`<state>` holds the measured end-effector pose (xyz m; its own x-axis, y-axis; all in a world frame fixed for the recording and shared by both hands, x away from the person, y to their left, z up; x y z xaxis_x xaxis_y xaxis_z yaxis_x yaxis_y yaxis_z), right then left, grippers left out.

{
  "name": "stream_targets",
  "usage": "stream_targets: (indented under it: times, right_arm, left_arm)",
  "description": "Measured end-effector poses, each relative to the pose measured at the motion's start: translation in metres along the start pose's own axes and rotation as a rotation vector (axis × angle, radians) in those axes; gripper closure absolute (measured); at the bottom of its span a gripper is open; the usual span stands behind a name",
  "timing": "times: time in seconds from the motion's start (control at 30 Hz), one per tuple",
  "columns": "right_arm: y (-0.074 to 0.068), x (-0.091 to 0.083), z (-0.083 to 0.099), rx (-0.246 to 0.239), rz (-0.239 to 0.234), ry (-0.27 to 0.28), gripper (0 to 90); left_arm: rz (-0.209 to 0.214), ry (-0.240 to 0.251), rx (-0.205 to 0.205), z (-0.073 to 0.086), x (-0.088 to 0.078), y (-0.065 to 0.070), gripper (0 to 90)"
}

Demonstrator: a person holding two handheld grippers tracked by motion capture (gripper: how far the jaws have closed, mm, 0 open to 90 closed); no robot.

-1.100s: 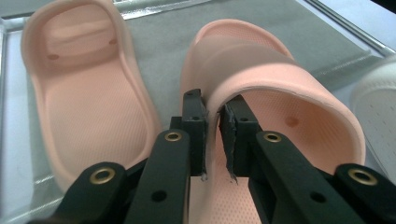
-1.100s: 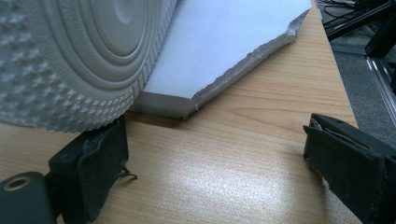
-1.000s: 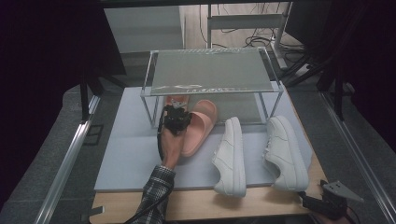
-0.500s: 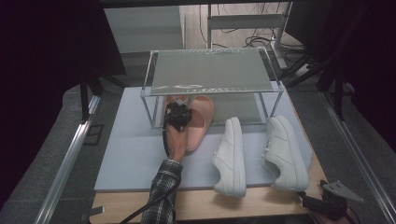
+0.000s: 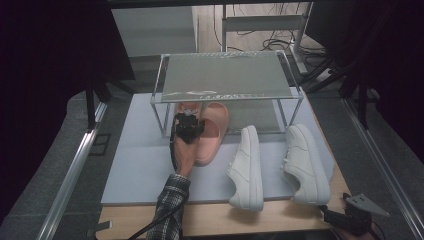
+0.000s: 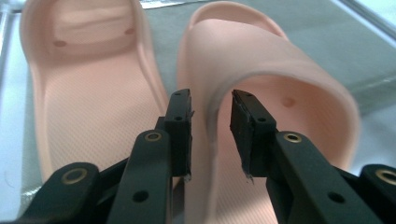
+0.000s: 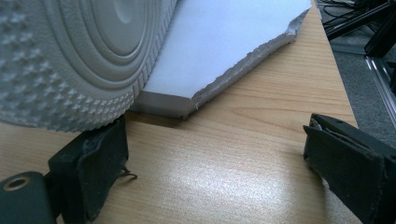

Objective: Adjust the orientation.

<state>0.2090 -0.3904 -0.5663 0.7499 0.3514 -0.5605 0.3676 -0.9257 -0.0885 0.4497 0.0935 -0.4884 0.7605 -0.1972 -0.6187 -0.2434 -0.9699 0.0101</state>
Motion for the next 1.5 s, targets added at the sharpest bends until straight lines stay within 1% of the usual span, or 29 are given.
stream_targets:
  times: [0.1,0.27,0.33,0.37,0.4,0.43,0.53,0.67,0.83,0.9,1.0,1.13,1.23,1.3,1.4,1.5]
  right_arm:
    - [0.000,0.000,0.000,0.000,0.000,0.000,6.4]
    - [0.000,0.000,0.000,0.000,0.000,0.000,6.4]
    - [0.000,0.000,0.000,0.000,0.000,0.000,6.3]
    - [0.000,0.000,0.000,0.000,0.000,0.000,6.4]
    - [0.000,0.000,0.000,0.000,0.000,0.000,6.4]
    - [0.000,0.000,0.000,0.000,0.000,0.000,6.4]
    - [0.000,0.000,0.000,0.000,0.000,0.000,6.4]
    - [0.000,0.000,0.000,0.000,-0.001,0.001,6.3]
    - [0.000,0.000,0.000,0.000,0.000,0.001,6.4]
    - [0.000,0.000,0.000,0.000,0.001,0.001,6.4]
    - [0.000,0.000,0.000,0.000,0.001,0.001,6.3]
    - [0.000,0.000,0.000,-0.001,0.002,0.001,6.4]
    - [0.000,0.000,0.000,-0.001,0.001,0.001,6.3]
    - [0.000,0.000,0.000,0.000,0.001,0.001,6.3]
    - [0.000,0.000,0.000,0.000,0.002,0.001,6.3]
    - [0.000,0.000,0.000,-0.001,0.002,0.001,6.2]
  left_arm:
    - [0.030,0.004,0.022,0.003,-0.006,-0.002,69.0]
    - [0.067,0.003,0.035,0.009,-0.015,-0.006,71.9]
    - [0.083,-0.001,0.040,0.012,-0.018,-0.007,73.9]
    - [0.083,-0.001,0.040,0.012,-0.018,-0.007,74.9]
    - [0.102,-0.002,0.047,0.015,-0.022,-0.008,76.3]
    - [0.107,-0.001,0.056,0.017,-0.023,-0.008,77.7]
    - [0.143,0.004,0.062,0.022,-0.030,-0.009,82.4]
    - [0.196,0.017,0.096,0.029,-0.040,-0.006,88.2]
    - [0.232,0.021,0.154,0.041,-0.051,0.002,89.5]
    - [0.246,0.024,0.166,0.046,-0.055,0.005,89.5]
    - [0.268,0.023,0.174,0.054,-0.062,0.008,89.6]
    - [0.274,0.025,0.201,0.067,-0.070,0.011,89.5]
    - [0.259,0.022,0.238,0.077,-0.076,0.013,89.6]
    - [0.253,0.017,0.251,0.082,-0.079,0.013,89.5]
    - [0.257,0.011,0.248,0.090,-0.081,0.011,89.5]
    - [0.250,0.000,0.242,0.095,-0.080,0.010,89.5]
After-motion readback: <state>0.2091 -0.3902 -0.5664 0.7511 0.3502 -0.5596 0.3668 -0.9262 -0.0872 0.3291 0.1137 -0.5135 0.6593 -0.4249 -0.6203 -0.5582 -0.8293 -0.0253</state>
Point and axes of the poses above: each handheld gripper's, and its own axes: x roughly forward along the jaws, z roughly out of its underside, y roughly to its right, the point moved 2 cm from there along x, roughly forward along the jaws, and after that the axes turned 9 degrees about -z, right-handed, at the moved point
